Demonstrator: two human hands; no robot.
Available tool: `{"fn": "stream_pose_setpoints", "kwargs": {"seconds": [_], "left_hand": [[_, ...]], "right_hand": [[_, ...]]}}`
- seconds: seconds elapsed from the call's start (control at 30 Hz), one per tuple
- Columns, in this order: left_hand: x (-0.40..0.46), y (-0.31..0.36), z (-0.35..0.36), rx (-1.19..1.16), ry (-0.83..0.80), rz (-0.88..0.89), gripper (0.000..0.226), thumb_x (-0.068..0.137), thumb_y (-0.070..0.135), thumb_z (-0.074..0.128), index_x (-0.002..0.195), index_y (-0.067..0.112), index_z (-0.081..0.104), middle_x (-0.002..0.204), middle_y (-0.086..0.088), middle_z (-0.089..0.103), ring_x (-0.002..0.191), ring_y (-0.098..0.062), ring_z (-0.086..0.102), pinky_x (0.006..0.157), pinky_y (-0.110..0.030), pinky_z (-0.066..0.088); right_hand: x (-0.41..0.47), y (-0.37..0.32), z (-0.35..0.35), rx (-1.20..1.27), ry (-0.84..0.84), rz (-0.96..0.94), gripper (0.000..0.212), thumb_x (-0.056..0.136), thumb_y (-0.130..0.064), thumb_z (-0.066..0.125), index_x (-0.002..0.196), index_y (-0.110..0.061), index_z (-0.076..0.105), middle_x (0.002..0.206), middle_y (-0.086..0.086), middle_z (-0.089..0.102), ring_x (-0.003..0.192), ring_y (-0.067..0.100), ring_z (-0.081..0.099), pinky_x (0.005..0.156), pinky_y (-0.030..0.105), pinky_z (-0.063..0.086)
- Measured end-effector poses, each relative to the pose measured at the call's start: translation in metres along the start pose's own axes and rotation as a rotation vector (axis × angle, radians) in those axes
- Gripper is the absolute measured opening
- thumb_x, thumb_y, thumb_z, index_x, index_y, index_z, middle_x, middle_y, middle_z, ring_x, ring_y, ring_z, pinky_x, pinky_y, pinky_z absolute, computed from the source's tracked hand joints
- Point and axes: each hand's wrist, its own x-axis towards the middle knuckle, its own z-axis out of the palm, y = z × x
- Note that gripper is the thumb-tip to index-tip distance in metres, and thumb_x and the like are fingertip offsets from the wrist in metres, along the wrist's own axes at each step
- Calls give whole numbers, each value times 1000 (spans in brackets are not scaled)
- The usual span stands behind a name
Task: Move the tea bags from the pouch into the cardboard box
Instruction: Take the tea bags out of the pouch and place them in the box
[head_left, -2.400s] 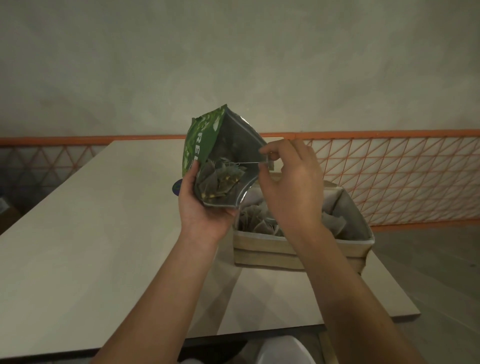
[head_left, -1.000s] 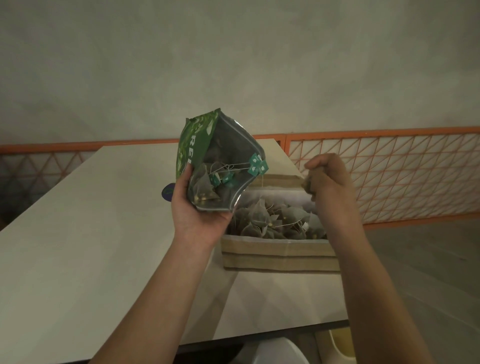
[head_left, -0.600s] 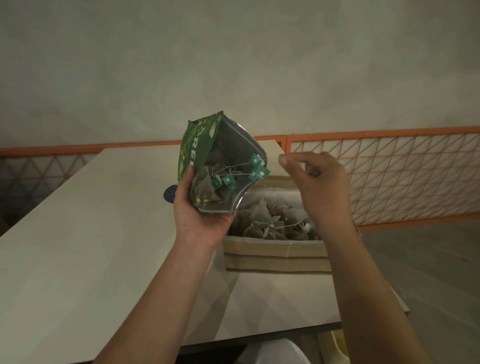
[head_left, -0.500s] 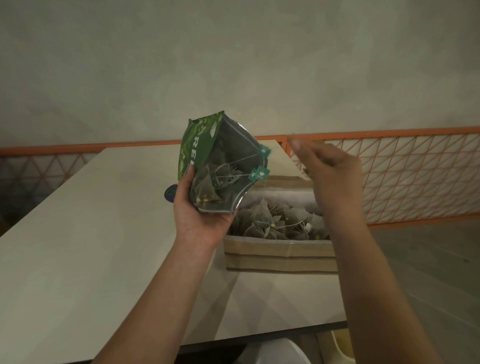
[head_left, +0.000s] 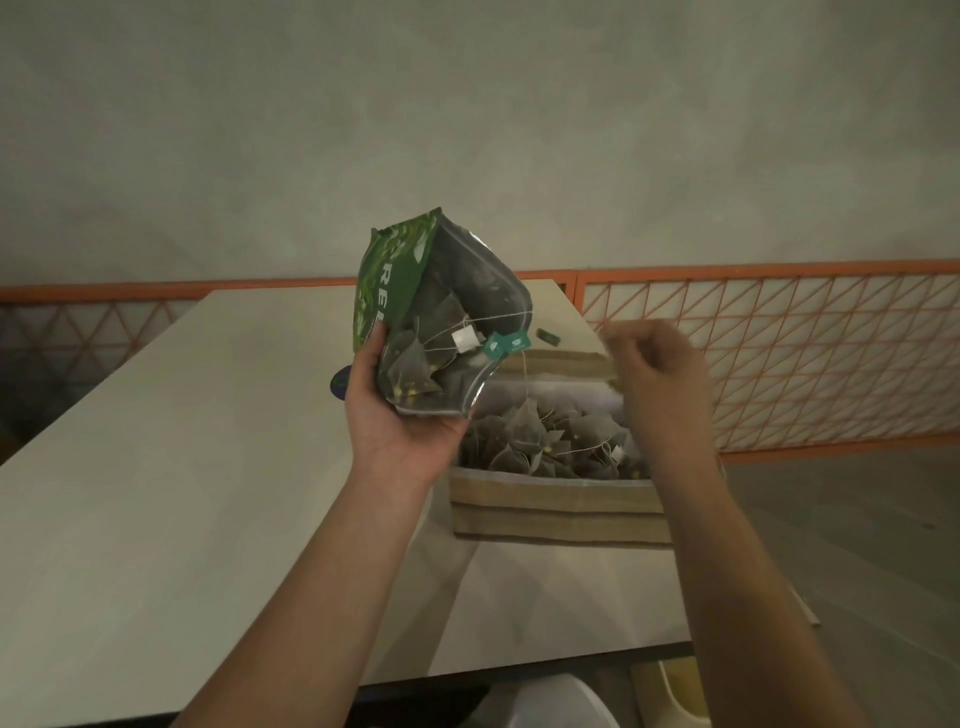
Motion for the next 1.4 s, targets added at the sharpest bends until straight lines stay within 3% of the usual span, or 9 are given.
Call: {"fn": "stream_pose_setpoints", "kwargs": {"seconds": [0.13,0.27,0.43,0.67,0.83,1.03,1.13,1.2,1.4], "left_hand": [[-1,1,0,-1,24,-6,53,93,47,60,137,18,64,141,-13,63,129,-34,60,75,-41,63],[0,2,-3,4,30,-7,53,95,48,58,139,18,63,143,-11,61,131,-33,59,81,-40,62],[0,0,-5,58,-2,15,54,98,47,53,140,14,61,116,-11,72,99,-29,71,80,-38,62],[0,0,-14,75,-33,-8,60,100,47,50,148,11,53,154,-12,49,139,-26,51,118,-38,39],[0,-4,-12,70,3,7,60,96,47,54,144,11,57,151,-12,53,140,-27,51,121,-40,35],[1,-2,-11,73,21,12,60,96,47,56,143,10,59,148,-13,56,137,-28,54,116,-39,41],[2,-2,-9,102,26,22,58,97,47,54,142,11,59,134,-12,66,119,-28,65,96,-39,58],[3,-3,-8,96,23,25,54,98,47,53,140,14,61,128,-12,68,103,-28,70,76,-38,62],[5,-5,-9,69,19,8,57,94,48,56,141,16,61,138,-14,64,104,-32,68,69,-38,61]], "right_hand": [[-5,26,13,-342,-205,12,8,93,-31,61,91,-28,68,90,-11,66,84,6,61,73,27,52],[-16,21,27,-373,-2,-164,16,88,-27,65,104,-28,67,104,-9,57,103,18,54,90,50,47],[-43,-26,49,-266,85,-505,25,80,-18,60,105,-20,63,94,-4,54,90,19,52,78,38,43],[-48,-28,89,-679,-51,-526,26,85,-44,58,95,-25,72,98,-2,58,96,21,50,79,35,33],[-43,-23,100,-930,-45,-483,40,80,-63,59,86,-28,78,98,2,57,96,27,44,78,39,24],[-43,-21,85,-599,-68,-467,8,83,-38,66,84,-34,72,93,-12,63,95,17,49,75,32,17],[-41,-27,65,-211,-142,-305,4,89,-30,59,89,-31,63,89,-16,65,92,7,56,84,30,29],[-40,-34,48,137,-164,-142,6,94,-20,54,92,-23,59,89,-10,66,86,9,62,80,25,48],[-27,-35,6,517,-33,88,10,103,-20,43,101,-15,51,96,11,71,68,19,68,61,28,56]]}}
